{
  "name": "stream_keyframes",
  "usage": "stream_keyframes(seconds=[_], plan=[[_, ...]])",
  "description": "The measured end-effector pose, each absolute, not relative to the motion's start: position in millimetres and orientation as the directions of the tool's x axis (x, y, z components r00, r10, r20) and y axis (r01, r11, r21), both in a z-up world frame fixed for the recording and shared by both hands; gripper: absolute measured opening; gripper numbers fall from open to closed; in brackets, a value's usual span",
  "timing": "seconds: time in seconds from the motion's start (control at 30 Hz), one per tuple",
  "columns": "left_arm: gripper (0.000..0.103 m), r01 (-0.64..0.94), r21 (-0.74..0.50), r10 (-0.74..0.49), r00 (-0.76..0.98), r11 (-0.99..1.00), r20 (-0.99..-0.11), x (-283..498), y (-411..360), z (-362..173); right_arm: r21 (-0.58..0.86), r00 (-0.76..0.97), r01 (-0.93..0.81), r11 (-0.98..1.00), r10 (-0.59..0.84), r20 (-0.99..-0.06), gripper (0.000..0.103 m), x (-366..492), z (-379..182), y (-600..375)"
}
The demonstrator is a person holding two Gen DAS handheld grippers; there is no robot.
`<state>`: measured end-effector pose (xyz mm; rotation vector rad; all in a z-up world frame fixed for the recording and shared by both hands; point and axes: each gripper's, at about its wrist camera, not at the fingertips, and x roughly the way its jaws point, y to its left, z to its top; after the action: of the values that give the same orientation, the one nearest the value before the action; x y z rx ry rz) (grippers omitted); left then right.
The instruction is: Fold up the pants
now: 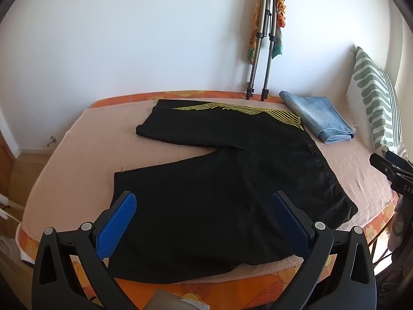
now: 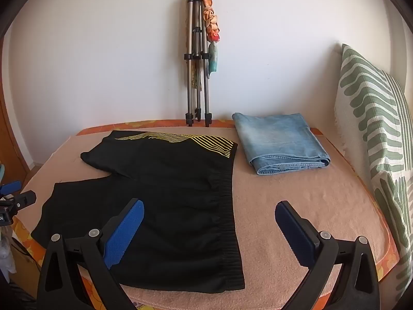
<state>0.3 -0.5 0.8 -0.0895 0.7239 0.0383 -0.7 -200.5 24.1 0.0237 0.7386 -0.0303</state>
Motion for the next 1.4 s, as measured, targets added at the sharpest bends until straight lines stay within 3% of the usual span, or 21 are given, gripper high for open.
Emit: stream_keyframes(seconds=[1.4], plan=[[0.103,-0.090,-0.079,0.016,0.755,0.993,-0.656,0.3,4.2,-1.0,0.009,0.738,0.036,0.999,-0.021,-0.674,0.103,-1.5,23.2,-198.9]])
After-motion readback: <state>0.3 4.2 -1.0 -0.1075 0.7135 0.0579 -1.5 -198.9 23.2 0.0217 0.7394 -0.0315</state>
